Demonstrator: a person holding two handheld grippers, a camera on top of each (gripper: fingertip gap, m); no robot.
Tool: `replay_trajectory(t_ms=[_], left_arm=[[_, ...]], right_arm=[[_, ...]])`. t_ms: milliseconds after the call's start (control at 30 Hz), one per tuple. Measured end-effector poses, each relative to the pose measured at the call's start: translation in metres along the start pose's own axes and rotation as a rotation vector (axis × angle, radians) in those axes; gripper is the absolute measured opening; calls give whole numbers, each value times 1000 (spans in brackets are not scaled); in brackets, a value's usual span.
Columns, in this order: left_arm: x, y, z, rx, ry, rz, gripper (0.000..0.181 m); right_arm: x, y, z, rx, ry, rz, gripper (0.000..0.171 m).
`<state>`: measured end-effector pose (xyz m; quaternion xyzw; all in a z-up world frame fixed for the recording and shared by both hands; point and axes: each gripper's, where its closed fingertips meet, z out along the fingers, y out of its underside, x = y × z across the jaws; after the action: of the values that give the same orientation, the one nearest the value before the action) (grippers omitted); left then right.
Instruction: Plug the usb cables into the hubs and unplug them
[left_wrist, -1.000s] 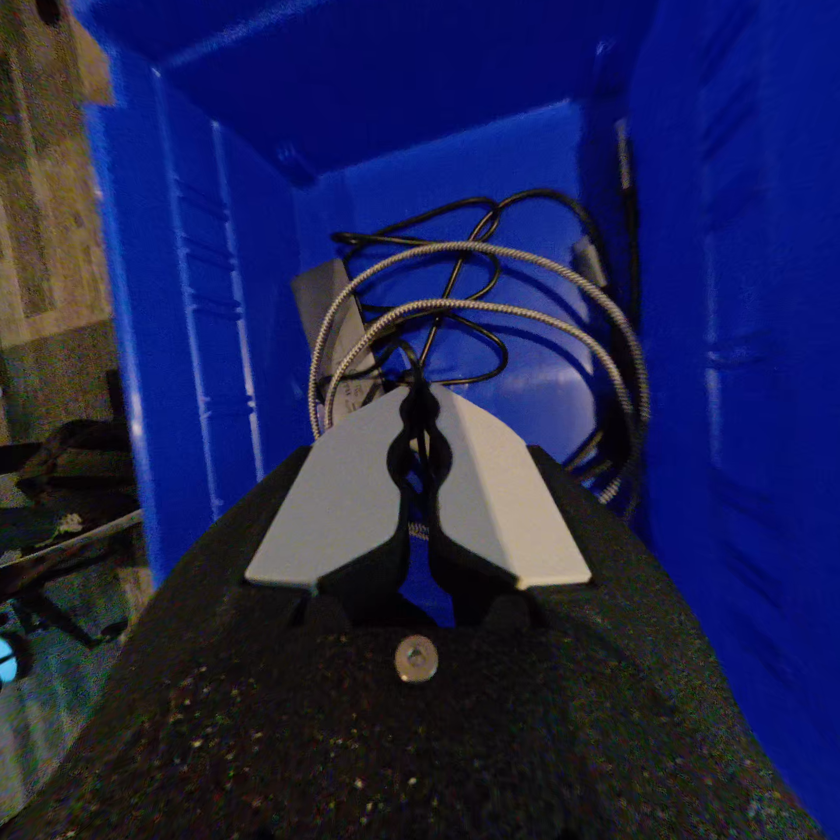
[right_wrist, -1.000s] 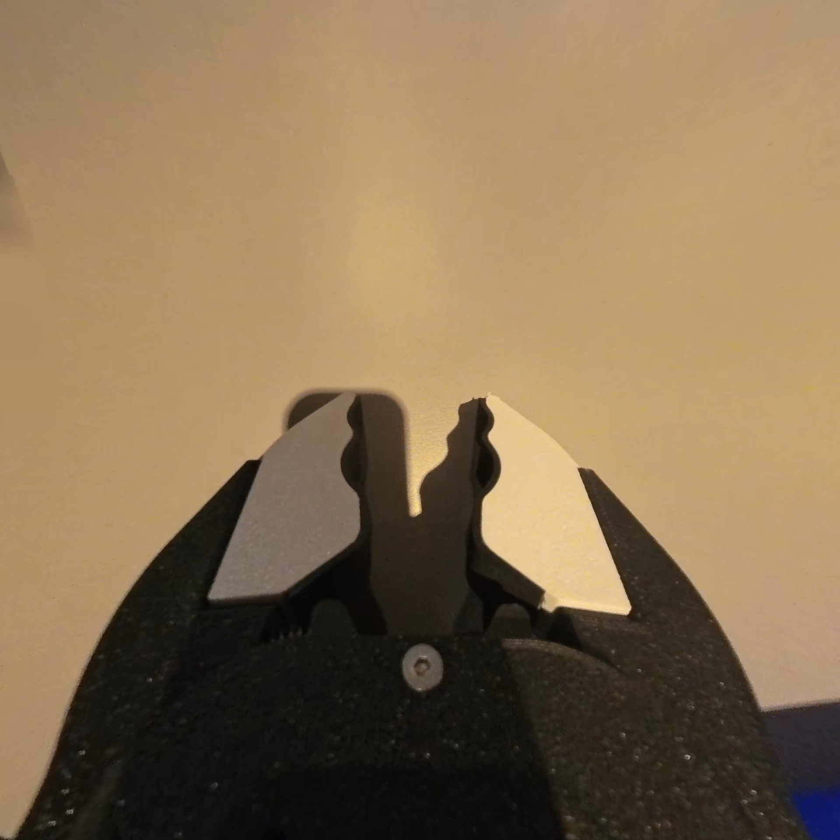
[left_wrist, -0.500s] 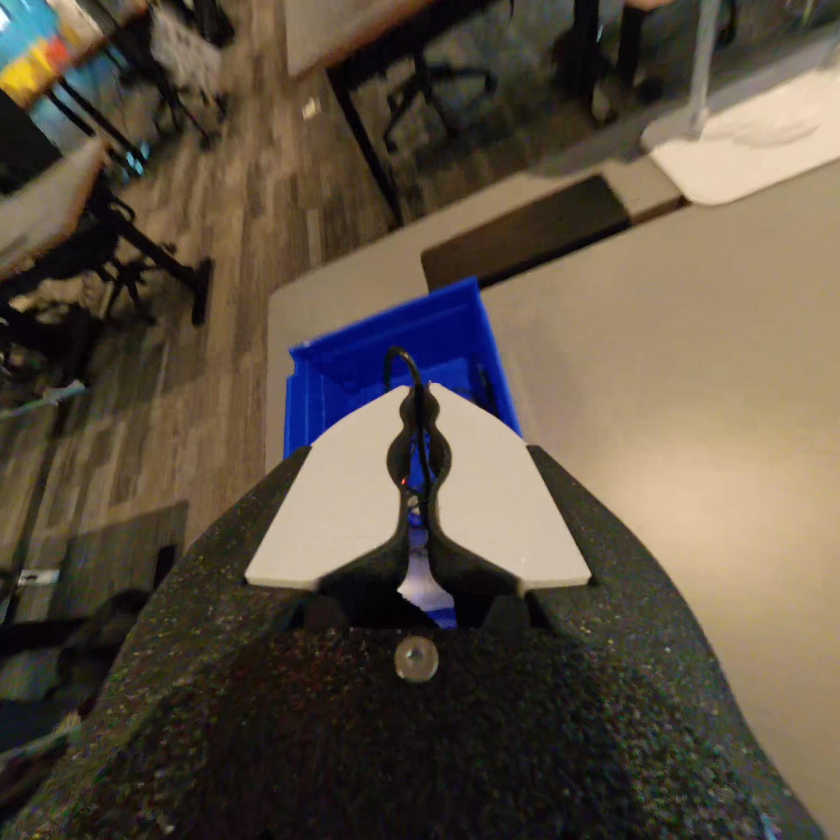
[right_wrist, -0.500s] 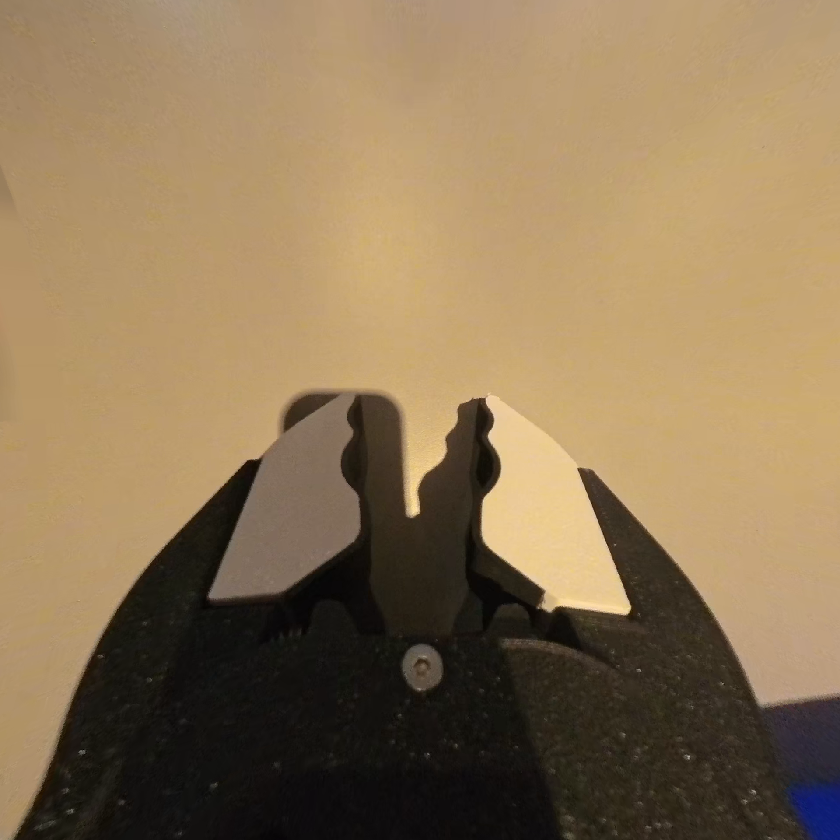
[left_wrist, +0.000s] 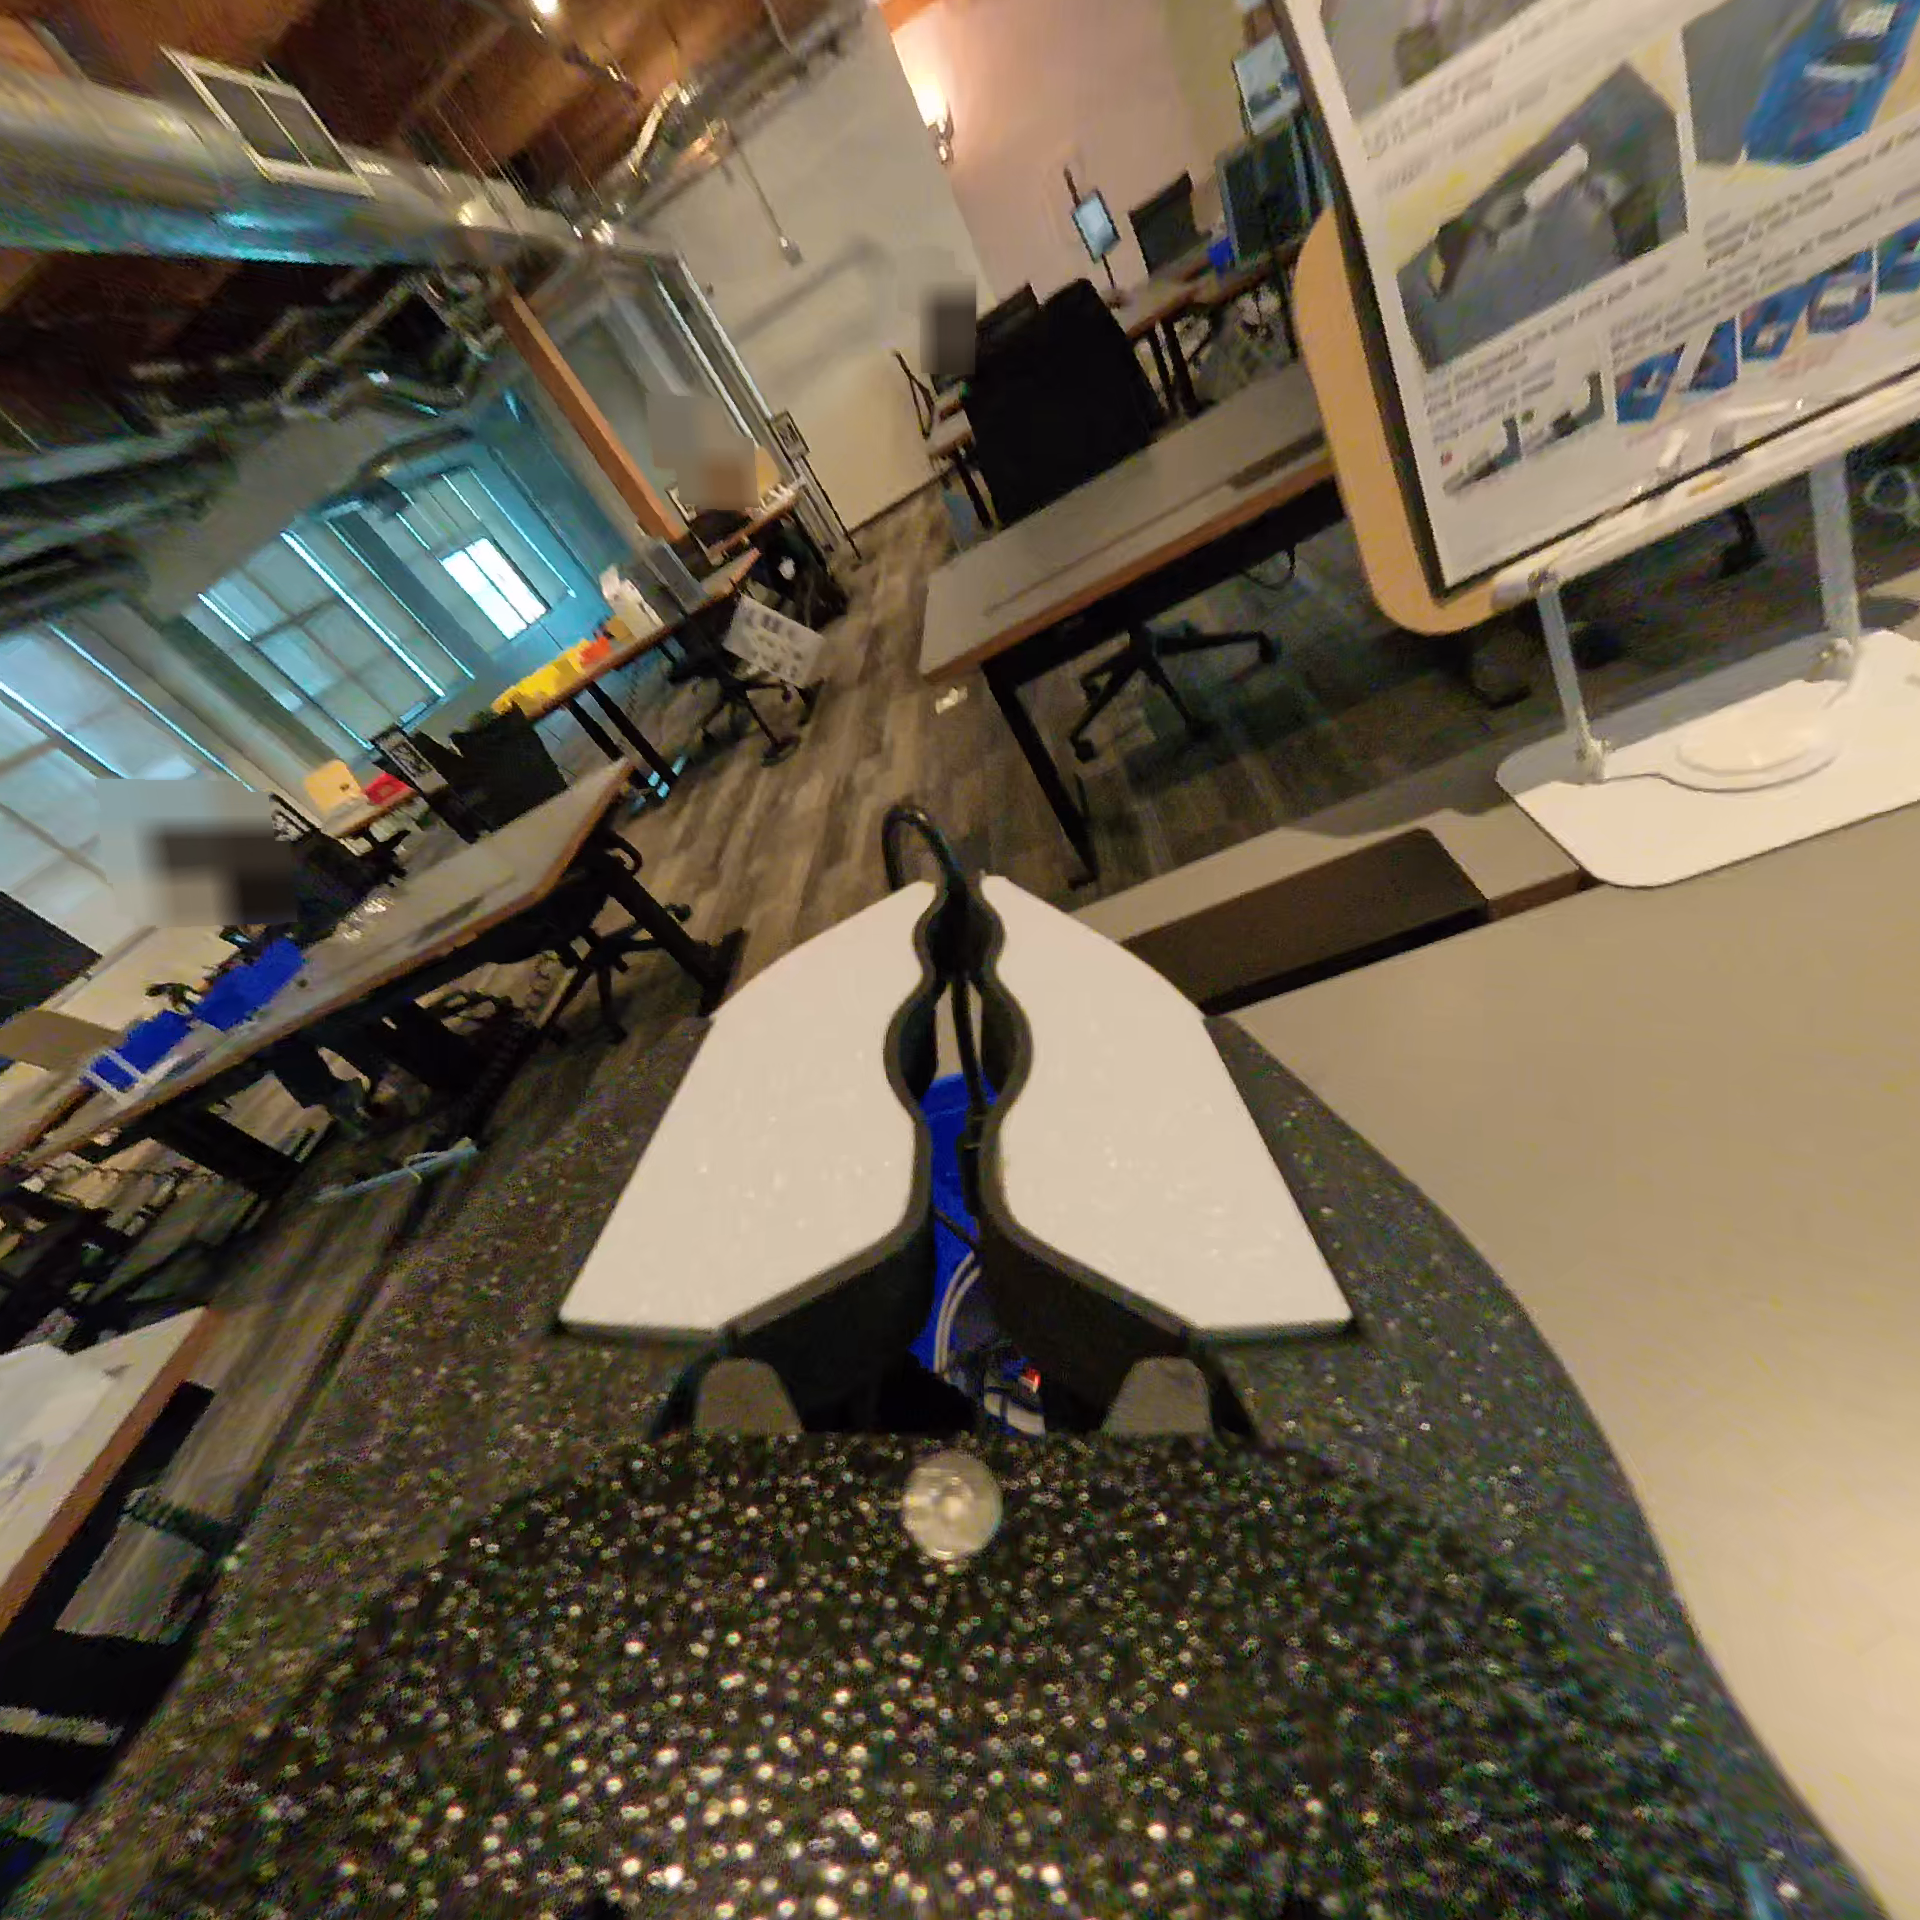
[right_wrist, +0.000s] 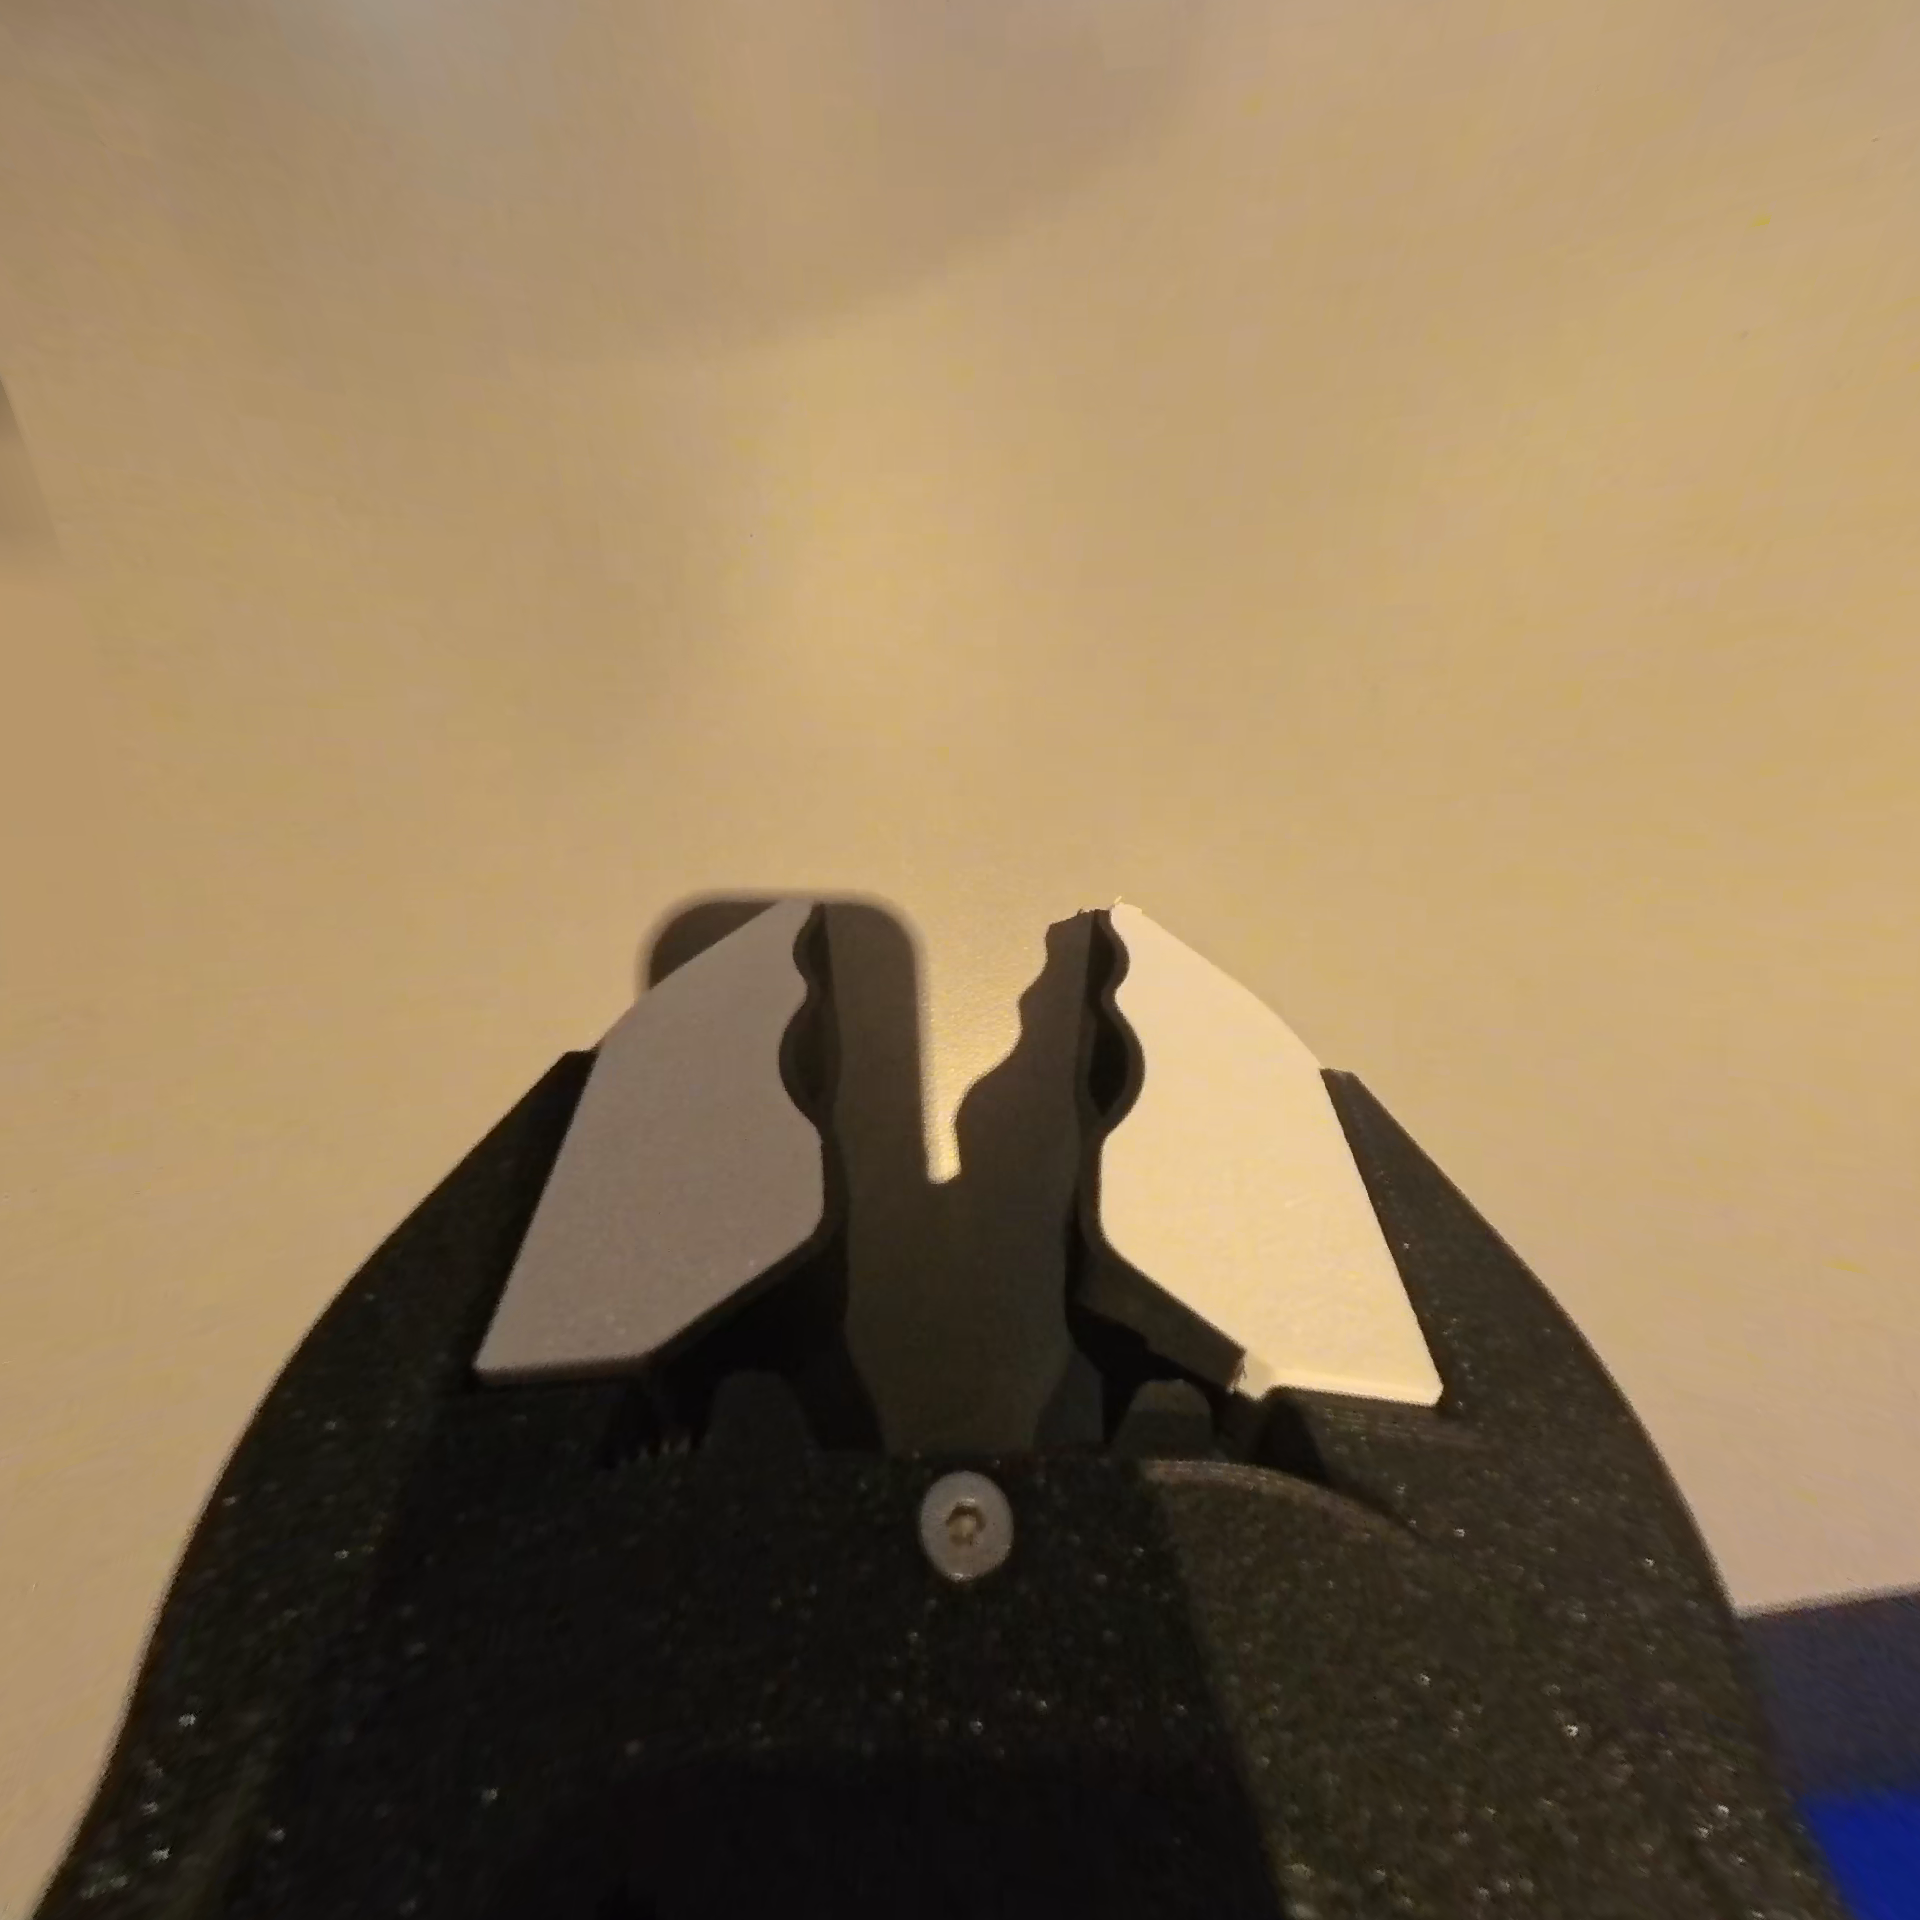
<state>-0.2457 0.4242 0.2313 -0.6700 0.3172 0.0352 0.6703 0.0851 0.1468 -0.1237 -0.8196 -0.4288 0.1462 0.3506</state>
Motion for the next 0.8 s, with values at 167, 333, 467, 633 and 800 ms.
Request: replay_trajectory(t_ms=[167,333,467,633,800], left_arm=[[-15,-31,-21,62,-62,27,2],[-28,-63,-40,125,-107,49,2],[-36,-87,-56,178,-143,65,2],[-46,-109,-79,239,-190,78,2],[-55,-125,-104,291,-219,83,2]], right_arm=[[0,0,0,0,1,0,49],[0,0,0,0,2,0,48],[0,0,0,1,3,0,49],[0,0,0,1,4,-1,49],[0,0,0,1,3,0,49]])
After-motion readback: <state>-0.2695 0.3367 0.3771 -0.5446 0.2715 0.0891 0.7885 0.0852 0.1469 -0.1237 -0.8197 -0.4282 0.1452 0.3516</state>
